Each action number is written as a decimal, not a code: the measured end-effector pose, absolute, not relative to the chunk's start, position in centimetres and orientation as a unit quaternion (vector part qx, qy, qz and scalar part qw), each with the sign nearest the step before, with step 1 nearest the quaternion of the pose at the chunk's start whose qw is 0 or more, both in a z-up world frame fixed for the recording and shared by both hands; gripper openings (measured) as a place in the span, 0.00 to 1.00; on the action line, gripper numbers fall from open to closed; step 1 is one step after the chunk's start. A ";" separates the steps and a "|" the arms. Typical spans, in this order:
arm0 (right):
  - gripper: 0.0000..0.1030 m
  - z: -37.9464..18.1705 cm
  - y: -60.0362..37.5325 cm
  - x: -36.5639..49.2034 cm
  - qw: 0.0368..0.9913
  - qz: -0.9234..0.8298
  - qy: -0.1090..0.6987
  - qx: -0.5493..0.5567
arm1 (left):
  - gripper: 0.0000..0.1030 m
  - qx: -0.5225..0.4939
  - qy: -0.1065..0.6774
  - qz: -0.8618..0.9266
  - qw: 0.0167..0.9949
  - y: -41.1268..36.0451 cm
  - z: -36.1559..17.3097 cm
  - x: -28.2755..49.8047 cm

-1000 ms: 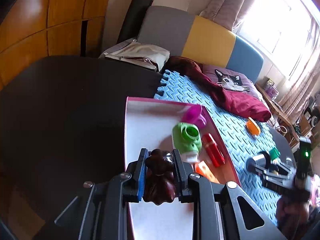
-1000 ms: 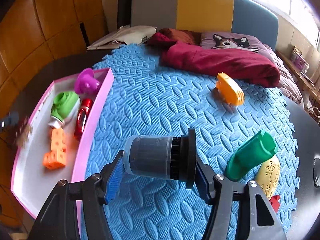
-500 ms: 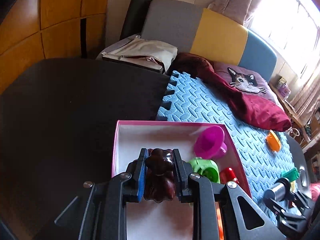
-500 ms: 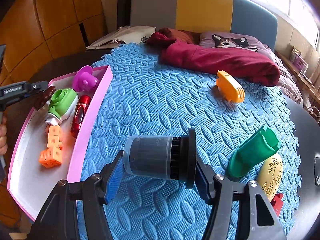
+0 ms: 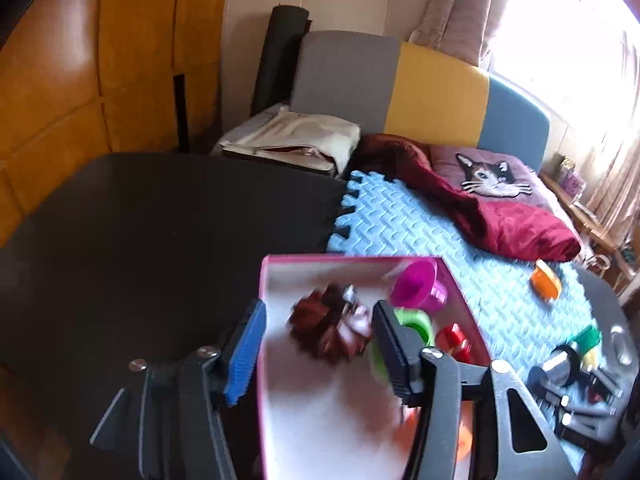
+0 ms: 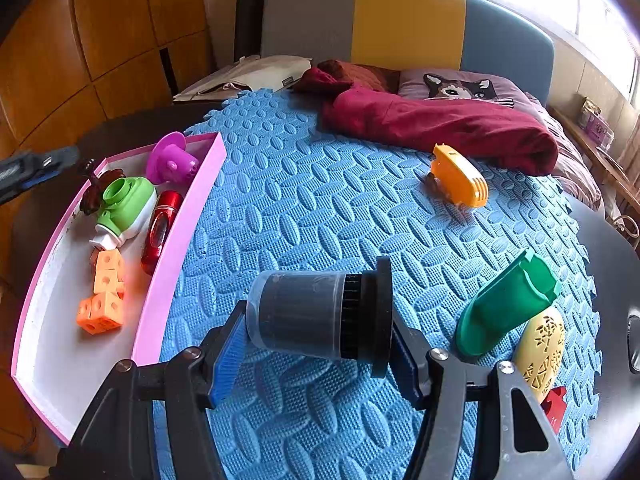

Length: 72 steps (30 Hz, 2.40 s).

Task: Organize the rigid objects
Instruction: 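Lower the brown ornament into the tray and open the left gripper, then carry the grey-black cylinder into the tray and open the right gripper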

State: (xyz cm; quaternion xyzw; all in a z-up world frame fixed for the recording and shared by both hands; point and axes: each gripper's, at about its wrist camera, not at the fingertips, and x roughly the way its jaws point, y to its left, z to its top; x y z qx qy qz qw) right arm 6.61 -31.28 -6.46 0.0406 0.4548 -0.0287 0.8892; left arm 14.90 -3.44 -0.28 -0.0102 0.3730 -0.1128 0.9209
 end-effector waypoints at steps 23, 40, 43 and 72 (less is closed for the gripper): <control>0.62 -6.5 -30.3 6.4 0.892 -0.040 0.448 0.045 | 0.66 0.012 0.359 -0.068 0.931 -0.5 0.3 5.2; 0.62 -1.2 -25.0 6.3 0.915 0.050 0.398 0.038 | 0.66 -0.013 0.364 -0.037 0.930 2.9 -0.2 4.9; 0.62 -0.3 -22.2 7.1 0.912 0.107 0.395 0.029 | 0.66 -0.020 0.362 -0.024 0.932 4.1 -0.1 5.0; 0.64 -3.7 -11.1 11.9 0.876 0.200 0.438 0.006 | 0.66 -0.030 0.361 -0.002 0.932 6.3 -0.3 5.0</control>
